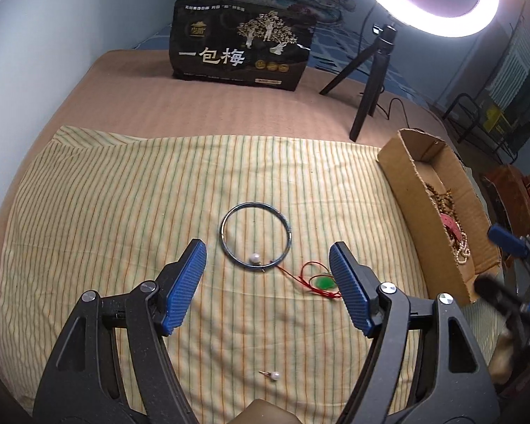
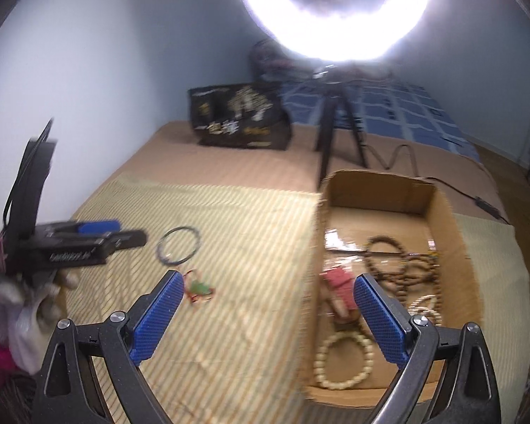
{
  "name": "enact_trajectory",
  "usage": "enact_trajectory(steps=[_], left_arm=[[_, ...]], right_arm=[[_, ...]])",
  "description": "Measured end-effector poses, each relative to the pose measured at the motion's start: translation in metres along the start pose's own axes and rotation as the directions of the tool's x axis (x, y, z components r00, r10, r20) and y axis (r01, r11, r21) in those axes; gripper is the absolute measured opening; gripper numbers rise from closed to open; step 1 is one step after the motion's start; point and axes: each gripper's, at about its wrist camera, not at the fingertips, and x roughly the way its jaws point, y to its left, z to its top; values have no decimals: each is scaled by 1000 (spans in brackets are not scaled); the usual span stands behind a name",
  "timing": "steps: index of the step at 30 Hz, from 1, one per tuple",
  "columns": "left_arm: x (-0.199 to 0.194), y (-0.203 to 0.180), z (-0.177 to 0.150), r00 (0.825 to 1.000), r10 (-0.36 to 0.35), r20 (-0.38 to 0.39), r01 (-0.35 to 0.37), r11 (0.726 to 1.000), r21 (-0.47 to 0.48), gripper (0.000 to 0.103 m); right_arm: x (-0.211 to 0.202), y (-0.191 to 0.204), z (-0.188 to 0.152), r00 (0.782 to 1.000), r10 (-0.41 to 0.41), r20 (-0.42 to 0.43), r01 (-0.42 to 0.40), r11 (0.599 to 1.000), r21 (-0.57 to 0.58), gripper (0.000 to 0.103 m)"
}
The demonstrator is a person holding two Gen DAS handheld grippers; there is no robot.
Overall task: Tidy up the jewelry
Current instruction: 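Move the left tool to the blue bangle while the right tool approaches the jade pendant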
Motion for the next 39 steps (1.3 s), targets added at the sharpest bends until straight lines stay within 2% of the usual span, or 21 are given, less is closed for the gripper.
enact_trajectory(steps=[4, 11, 14, 20, 27, 33, 37, 39], left_arm=[[7, 4, 0, 1000, 2, -16, -2, 1000, 1, 80], [27, 13, -6, 999, 2, -45, -2, 1000, -14, 80], [38, 14, -11, 998, 9, -58, -10, 1000, -1, 80], [50, 6, -17, 998, 50, -41, -47, 995, 84, 80], [61, 0, -15, 998, 34, -51, -29, 995, 99, 80], [69, -1, -11, 997, 39, -64, -33, 996, 83, 80], [75, -3, -10, 995, 51, -83, -44, 995, 90, 80], [78, -4, -11, 994, 60, -93, -51, 994, 94, 80]], right_arm=[[17, 19, -9, 999, 27, -45, -28, 999, -27, 98], [46, 32, -23, 992, 57, -112, -59, 998, -22, 98], [54, 36, -25, 991, 63, -121, -65, 998, -14, 98], [68, 43, -32, 990, 58, -131, -63, 997, -33, 98], [69, 49, -35, 993, 12, -118, -23, 995, -94, 99], [61, 61, -31, 998, 4, -64, -15, 985, -171, 96], [67, 68, -30, 996, 25, -91, -43, 978, -202, 85], [72, 68, -30, 993, 38, -111, -59, 980, -188, 84]])
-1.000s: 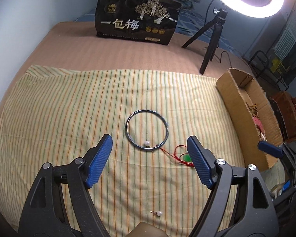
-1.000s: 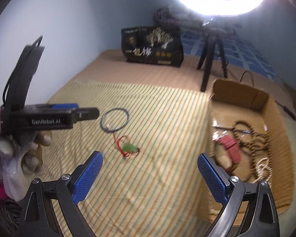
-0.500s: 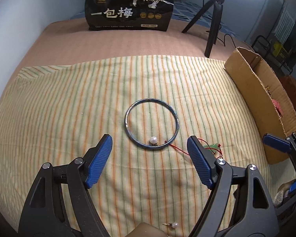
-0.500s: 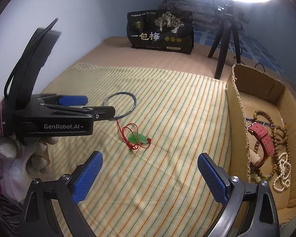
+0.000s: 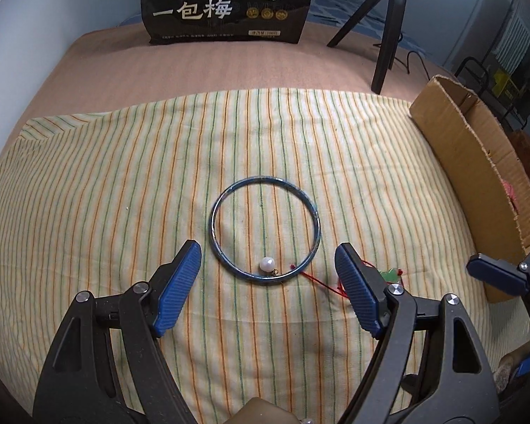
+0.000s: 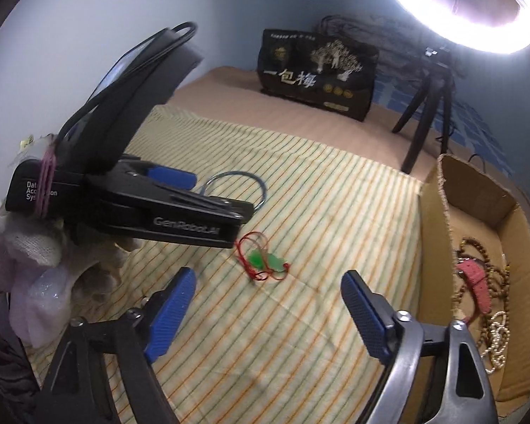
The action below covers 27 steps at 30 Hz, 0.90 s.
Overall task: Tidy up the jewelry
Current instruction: 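Move the left tool to the blue bangle while the right tool approaches the jade pendant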
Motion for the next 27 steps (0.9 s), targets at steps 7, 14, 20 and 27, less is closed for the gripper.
enact_trajectory(steps=[7, 14, 20, 27], left_arm=[[5, -1, 4, 1000, 23, -9, -23, 1000, -1, 80], [12, 0, 8, 999, 32, -12, -32, 999, -17, 81], [13, -3, 8, 999, 41, 0, -41, 999, -8, 81], [14, -6, 5, 998, 61, 16, -62, 997, 36, 79]], right_arm=[[10, -1, 2, 1000, 21, -22, -20, 999, 24, 78], [21, -5, 6, 999, 27, -38, -25, 998, 56, 74], [29, -4, 9, 998, 26, -51, -23, 997, 69, 69], [38, -9, 9, 997, 8, -72, -2, 996, 84, 62]])
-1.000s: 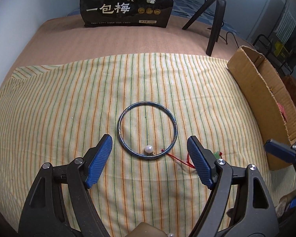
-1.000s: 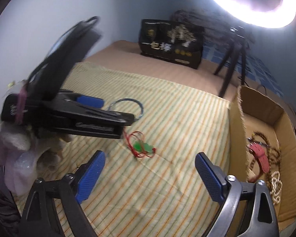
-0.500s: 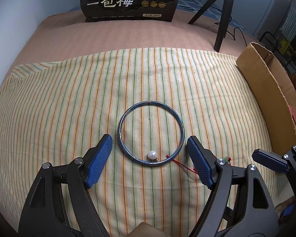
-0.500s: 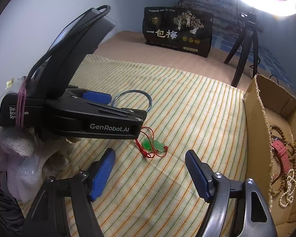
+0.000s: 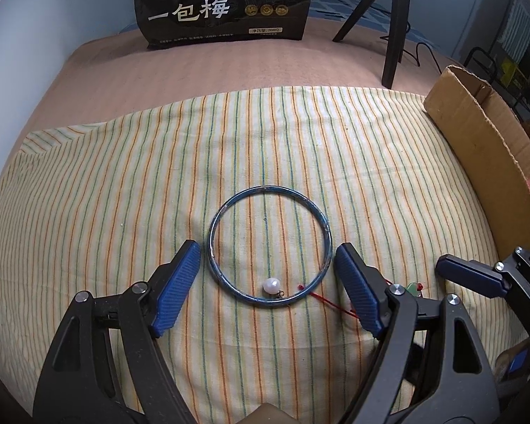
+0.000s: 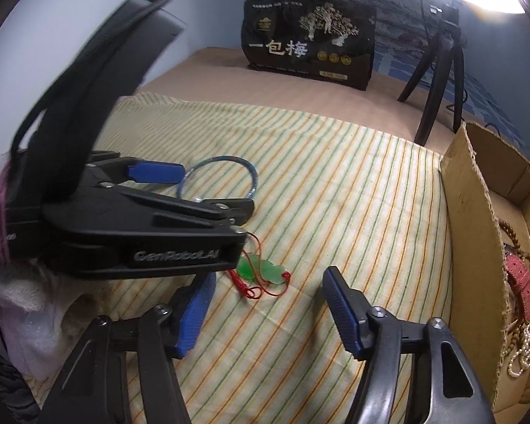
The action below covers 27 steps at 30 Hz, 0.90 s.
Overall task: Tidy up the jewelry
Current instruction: 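Move the left tool to the blue bangle while the right tool approaches the jade pendant, then close the left tool on the blue bangle while the right tool grasps the jade pendant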
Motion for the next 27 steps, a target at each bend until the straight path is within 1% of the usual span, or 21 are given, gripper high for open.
enact_trajectory(steps=[2, 12, 15, 17, 19, 27], left_arm=[[-1, 2, 1, 1000, 5, 4, -5, 1000, -2, 73], [-3, 5, 1, 1000, -5, 8, 5, 1000, -11, 73], [-3, 6, 1, 1000, -5, 10, 5, 1000, -15, 73], [-3, 7, 1, 1000, -5, 11, 6, 1000, -19, 73], [-3, 7, 2, 1000, -6, 12, 6, 1000, -23, 72], [-11, 13, 3, 999, -4, 33, 6, 999, -44, 72]], right_arm=[[1, -2, 0, 1000, 0, -1, 0, 1000, 9, 61], [6, 1, 4, 1000, -10, 14, 10, 1000, -17, 60], [10, 6, 3, 999, -31, 14, 32, 998, -49, 51], [10, 8, 3, 999, -37, 14, 38, 996, -75, 37], [10, 8, 3, 999, -31, 13, 32, 996, -79, 31], [3, 8, -1, 999, -25, 29, 27, 998, -62, 30]])
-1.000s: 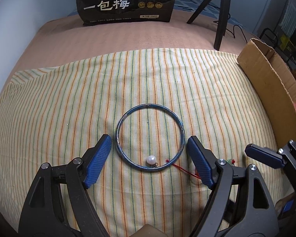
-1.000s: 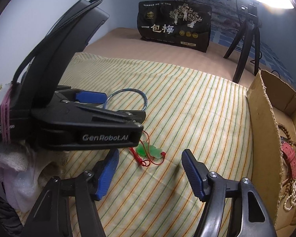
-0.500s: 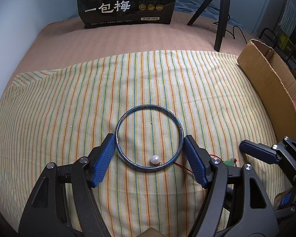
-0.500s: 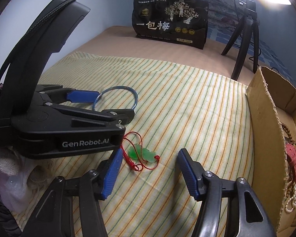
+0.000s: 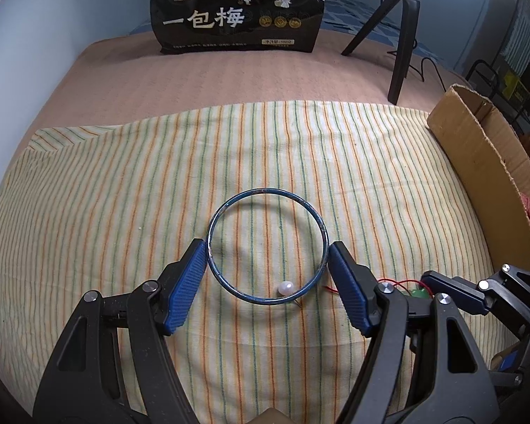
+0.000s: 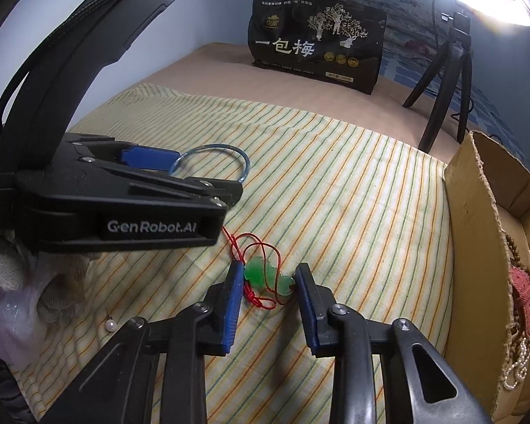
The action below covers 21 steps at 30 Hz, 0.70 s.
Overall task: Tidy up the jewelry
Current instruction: 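Close the left tool on the blue bangle while the right tool grasps the jade pendant, then lift and carry the bangle and jade pendant over the cardboard box with both tools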
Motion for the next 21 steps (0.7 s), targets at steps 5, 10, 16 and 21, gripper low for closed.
enact_trajectory(steps=[5, 10, 16, 21], left_arm=[[-13, 5, 5, 999, -8, 36, 9, 1000, -23, 72], [-32, 11, 11, 997, -21, 79, 27, 998, -65, 72], [-55, 8, 15, 991, -32, 133, 42, 996, -78, 72], [-74, 0, 17, 984, -46, 171, 59, 995, -77, 72]], right_arm=[[-12, -3, 1, 1000, 5, 23, -5, 1000, 18, 30], [-32, -6, 3, 998, 15, 67, -17, 999, 28, 30], [-62, -14, 5, 992, 15, 123, -20, 999, 42, 30], [-87, -23, 7, 985, 1, 170, -11, 998, 60, 30]])
